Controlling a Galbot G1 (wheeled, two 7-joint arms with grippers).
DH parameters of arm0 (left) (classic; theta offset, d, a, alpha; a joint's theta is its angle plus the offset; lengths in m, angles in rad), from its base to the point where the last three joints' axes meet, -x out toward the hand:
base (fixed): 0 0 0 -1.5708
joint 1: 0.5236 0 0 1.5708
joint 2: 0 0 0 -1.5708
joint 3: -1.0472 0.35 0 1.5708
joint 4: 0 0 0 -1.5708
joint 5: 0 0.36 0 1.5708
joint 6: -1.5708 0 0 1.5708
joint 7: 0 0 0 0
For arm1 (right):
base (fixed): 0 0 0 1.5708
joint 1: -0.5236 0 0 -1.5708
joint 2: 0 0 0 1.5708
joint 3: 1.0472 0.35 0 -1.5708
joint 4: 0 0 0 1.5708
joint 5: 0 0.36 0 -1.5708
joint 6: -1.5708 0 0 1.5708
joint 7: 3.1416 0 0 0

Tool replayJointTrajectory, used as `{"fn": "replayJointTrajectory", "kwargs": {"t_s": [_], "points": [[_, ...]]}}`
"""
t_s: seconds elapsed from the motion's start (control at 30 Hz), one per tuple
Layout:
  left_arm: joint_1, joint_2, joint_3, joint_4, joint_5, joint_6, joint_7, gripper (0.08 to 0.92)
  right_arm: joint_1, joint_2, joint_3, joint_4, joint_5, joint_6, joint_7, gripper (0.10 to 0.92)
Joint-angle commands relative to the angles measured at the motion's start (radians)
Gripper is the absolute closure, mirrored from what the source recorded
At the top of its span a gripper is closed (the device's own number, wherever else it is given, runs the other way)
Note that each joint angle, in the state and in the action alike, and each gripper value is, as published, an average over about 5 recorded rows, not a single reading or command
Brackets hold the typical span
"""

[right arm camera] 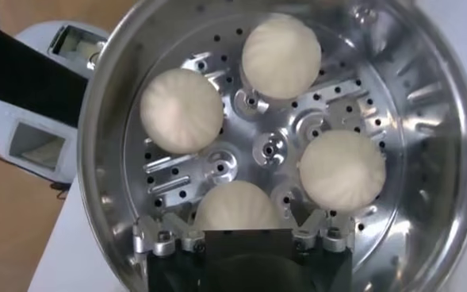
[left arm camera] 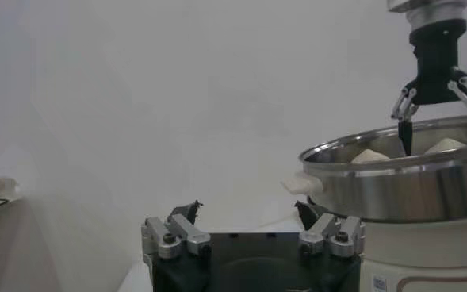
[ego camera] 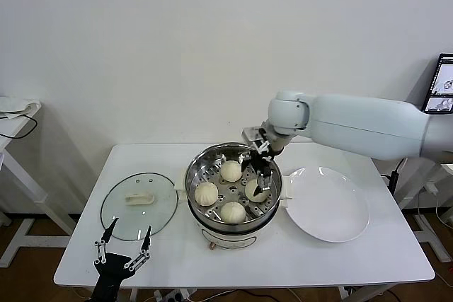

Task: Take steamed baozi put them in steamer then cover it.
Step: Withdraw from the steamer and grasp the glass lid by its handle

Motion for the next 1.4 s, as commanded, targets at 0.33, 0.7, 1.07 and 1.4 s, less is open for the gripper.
{"fn": "replayJointTrajectory", "kwargs": {"t_s": [0.33,0.7,1.07,1.4], "points": [[-0.282,0.031,0.016,0.083,0.503,0.048,-0.224,0.177,-0.870,-0.430,0.928,0.188,0.015,0.377,1.358,0.203],[-0.369,0.121,0.039,0.216,0.864,0.212,-0.203,0.177,-1.612,-0.221,1.649,0.138,-0.045,0.449,1.398,0.203],[-0.412,0.168,0.047,0.385,1.172,0.278,-0.154,0.177,-1.837,0.043,1.807,0.145,-0.137,0.490,1.335,0.203],[-0.552,0.140,0.033,0.571,1.274,0.240,-0.234,0.177,-1.917,0.121,1.832,0.163,-0.193,0.491,1.330,0.203]]}}
